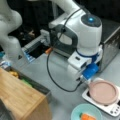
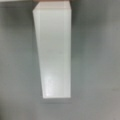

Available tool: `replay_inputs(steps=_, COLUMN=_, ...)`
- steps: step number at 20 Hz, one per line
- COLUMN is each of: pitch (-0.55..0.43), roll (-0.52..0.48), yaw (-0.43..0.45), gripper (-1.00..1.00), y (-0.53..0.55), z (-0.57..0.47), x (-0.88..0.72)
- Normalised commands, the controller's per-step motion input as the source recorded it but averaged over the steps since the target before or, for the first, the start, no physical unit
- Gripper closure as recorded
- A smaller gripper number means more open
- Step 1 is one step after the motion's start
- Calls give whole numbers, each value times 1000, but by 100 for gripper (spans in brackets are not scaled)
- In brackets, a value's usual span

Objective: Pick up the pan. Place the pan on the table. Pick up the bowl. Place the bowl on the stove.

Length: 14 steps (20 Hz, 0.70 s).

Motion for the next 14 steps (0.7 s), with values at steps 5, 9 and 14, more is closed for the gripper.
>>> replay_inputs(steps=5, pitch=126, roll=-149, yaw=117, gripper=-100, y=-45, z=5, x=418)
replay_inputs(steps=9, pitch=130, roll=-186, yaw=122, gripper=-100, y=-30, z=49, x=279)
replay_inputs(steps=14, pitch=114, roll=-208, yaw=124, gripper=-100, y=-13, z=-24, x=212)
